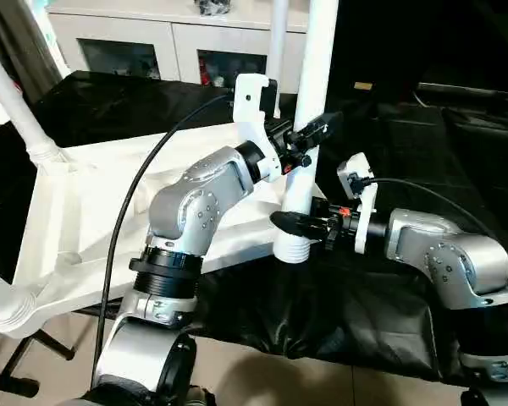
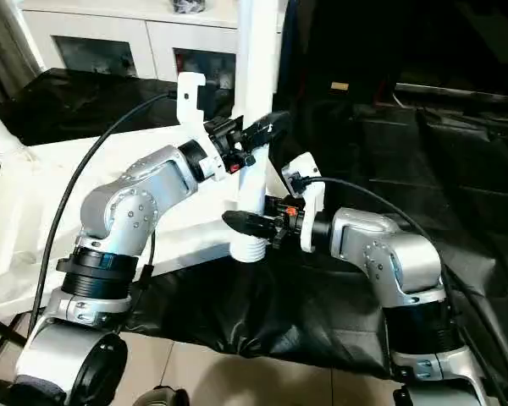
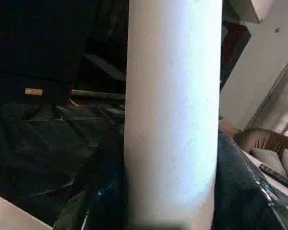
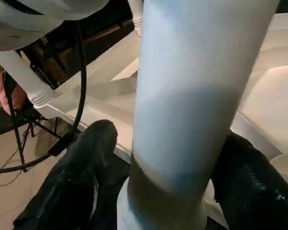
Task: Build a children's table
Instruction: Insert table leg to table base
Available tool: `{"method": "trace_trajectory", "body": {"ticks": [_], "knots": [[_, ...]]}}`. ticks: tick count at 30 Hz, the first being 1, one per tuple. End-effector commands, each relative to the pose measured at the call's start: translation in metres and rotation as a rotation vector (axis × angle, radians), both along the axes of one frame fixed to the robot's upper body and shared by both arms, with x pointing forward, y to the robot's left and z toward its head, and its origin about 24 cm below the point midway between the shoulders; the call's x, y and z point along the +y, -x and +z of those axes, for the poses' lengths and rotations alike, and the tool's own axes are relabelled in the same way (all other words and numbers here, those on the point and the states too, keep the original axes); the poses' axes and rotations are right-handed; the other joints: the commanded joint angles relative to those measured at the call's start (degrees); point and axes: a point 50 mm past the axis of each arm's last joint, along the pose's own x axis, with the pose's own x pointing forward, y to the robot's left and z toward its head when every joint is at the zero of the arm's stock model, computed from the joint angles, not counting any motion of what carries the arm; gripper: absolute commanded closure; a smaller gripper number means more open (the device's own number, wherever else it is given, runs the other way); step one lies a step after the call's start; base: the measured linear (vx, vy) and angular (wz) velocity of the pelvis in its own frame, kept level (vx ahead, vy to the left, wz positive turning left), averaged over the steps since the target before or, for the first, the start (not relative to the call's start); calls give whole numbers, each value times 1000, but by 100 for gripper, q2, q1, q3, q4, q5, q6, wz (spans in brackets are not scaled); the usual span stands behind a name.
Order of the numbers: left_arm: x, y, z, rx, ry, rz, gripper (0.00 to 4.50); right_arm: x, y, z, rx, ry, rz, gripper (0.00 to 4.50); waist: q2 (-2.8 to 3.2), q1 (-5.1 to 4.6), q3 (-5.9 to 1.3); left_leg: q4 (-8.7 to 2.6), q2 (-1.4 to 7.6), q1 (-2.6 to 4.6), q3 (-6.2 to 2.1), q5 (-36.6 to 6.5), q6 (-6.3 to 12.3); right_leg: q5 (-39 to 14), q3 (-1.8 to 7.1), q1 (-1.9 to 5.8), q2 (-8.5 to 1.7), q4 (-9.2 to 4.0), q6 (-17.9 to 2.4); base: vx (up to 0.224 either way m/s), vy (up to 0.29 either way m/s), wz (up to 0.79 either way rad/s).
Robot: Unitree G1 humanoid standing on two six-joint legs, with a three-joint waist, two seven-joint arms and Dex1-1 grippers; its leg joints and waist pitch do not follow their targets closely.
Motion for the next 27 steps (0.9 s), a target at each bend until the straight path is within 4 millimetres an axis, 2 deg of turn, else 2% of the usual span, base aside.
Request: {"method": "trace_trajectory", "body": {"ticks": [1, 21, 26, 27], "knots": [[-2, 3, 6, -42, -4, -9, 268, -2, -3, 5, -6, 14, 0, 139, -79, 9, -470, -342, 32, 234, -15, -1106, -80, -528, 37, 214, -126, -438, -1131, 0, 0, 0], [-7, 10, 6, -60, -20, -76, 268, 1, -3, -3, 16, 55, 13, 139, -84, 10, -465, -341, 30, 237, -8, -1140, -88, -614, 39, 209, -127, -445, -1129, 0, 0, 0], [-10, 13, 5, -60, -22, -98, 268, 2, -5, -2, 12, 49, 7, 139, -82, 12, -474, -335, 38, 240, -9, -1096, -73, -488, 39, 212, -127, -430, -1175, 0, 0, 0], [-11, 13, 5, -61, -24, -103, 268, 2, -5, -2, 15, 47, 8, 168, -83, 12, -471, -334, 34, 238, -7, -1095, -65, -479, 38, 213, -125, -429, -1185, 0, 0, 0]]}}
